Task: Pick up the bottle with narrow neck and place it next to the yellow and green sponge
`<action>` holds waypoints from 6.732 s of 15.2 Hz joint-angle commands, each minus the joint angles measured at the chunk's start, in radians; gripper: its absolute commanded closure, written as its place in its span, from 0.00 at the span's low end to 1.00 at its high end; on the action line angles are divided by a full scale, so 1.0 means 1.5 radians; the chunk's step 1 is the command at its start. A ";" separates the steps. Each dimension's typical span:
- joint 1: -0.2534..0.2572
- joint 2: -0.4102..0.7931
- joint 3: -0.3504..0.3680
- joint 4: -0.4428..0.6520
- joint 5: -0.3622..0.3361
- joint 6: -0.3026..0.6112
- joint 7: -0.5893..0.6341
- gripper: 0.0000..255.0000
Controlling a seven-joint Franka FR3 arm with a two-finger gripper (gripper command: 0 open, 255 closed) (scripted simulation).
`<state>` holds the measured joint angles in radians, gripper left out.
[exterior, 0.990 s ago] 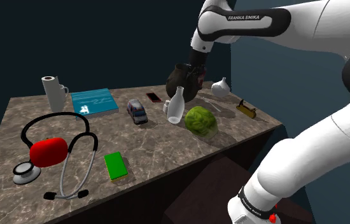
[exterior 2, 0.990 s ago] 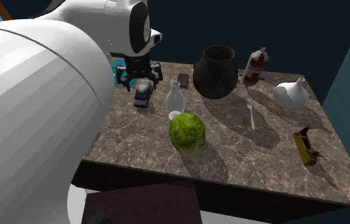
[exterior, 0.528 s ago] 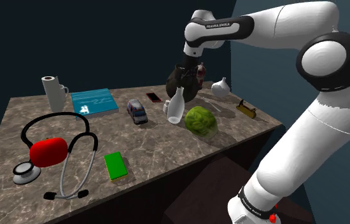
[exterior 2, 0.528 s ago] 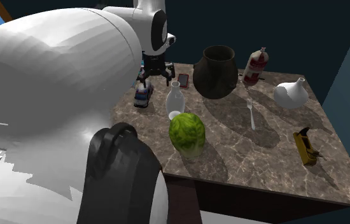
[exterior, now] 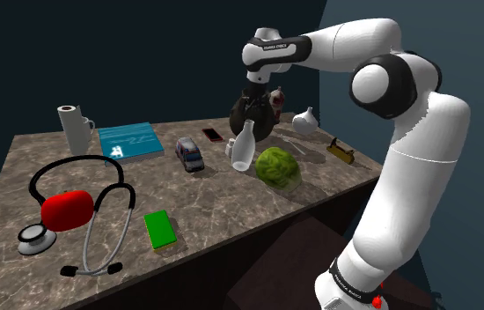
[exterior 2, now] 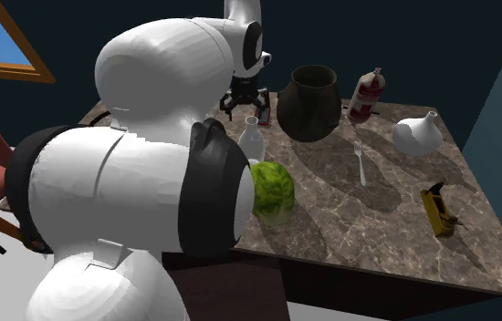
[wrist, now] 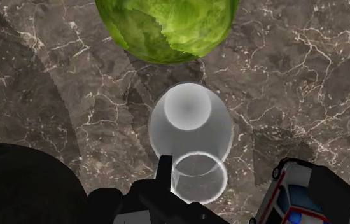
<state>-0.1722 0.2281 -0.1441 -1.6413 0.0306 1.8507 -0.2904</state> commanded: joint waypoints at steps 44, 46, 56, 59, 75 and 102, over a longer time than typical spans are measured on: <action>-0.016 0.070 -0.007 0.151 0.003 -0.091 -0.013 1.00; -0.008 0.051 -0.005 0.142 0.000 -0.100 -0.003 1.00; 0.062 -0.108 0.035 0.041 -0.023 -0.157 0.108 1.00; 0.081 -0.143 0.052 0.030 -0.025 -0.183 0.143 1.00; 0.176 -0.233 0.165 0.113 -0.010 -0.355 0.352 1.00; 0.211 -0.311 0.205 -0.103 0.009 -0.216 0.422 1.00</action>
<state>0.1437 -0.2345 0.1641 -1.7766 0.0438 1.5113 0.3446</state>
